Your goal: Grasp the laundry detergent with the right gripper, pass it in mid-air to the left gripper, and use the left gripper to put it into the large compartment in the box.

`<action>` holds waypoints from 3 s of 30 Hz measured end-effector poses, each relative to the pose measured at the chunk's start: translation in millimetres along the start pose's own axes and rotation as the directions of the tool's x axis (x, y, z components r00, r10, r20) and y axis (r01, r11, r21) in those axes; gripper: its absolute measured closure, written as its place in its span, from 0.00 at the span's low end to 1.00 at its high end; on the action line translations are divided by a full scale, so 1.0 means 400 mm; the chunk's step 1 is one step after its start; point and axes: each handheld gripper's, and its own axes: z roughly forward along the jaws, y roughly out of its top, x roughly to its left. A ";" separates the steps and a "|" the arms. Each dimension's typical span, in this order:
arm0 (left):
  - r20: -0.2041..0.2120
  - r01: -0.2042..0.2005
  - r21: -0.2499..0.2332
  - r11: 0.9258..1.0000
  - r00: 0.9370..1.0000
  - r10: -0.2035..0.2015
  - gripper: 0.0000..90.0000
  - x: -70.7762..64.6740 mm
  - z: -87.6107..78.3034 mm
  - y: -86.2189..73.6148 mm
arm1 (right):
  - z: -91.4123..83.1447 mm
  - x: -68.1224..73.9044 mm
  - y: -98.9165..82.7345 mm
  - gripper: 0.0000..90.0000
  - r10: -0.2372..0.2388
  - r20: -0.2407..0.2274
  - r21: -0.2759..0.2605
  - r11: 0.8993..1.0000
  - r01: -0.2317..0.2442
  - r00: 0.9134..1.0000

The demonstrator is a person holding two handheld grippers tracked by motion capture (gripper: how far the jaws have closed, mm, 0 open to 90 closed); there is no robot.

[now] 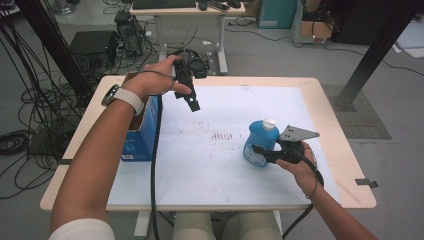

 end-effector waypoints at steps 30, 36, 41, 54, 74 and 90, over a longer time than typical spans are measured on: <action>0.002 0.006 0.000 1.000 1.000 -0.006 0.11 0.000 0.001 -0.002 | 0.001 -0.001 -0.001 0.48 -0.007 -0.001 -0.009 1.000 0.007 1.000; 0.000 0.003 0.002 1.000 1.000 -0.003 0.11 -0.001 0.000 -0.003 | 0.001 0.000 -0.002 0.49 -0.006 -0.002 -0.009 1.000 0.006 1.000; 0.000 0.006 0.002 1.000 1.000 -0.006 0.11 -0.003 -0.002 -0.003 | 0.001 0.000 -0.001 0.49 -0.007 -0.001 -0.007 1.000 0.007 1.000; -0.003 0.007 -0.001 1.000 1.000 -0.007 0.11 -0.016 -0.014 -0.001 | 0.002 0.003 0.006 0.49 0.003 -0.005 0.011 1.000 -0.003 1.000; -0.007 -0.003 0.002 1.000 1.000 0.003 0.11 -0.069 -0.078 0.000 | -0.027 -0.005 0.081 0.49 -0.050 -0.083 0.010 0.999 0.051 0.995; 0.008 -0.060 -0.017 0.998 0.998 0.060 0.10 -0.149 -0.146 0.039 | -0.085 0.003 0.169 0.49 -0.081 -0.230 0.030 0.995 0.091 0.970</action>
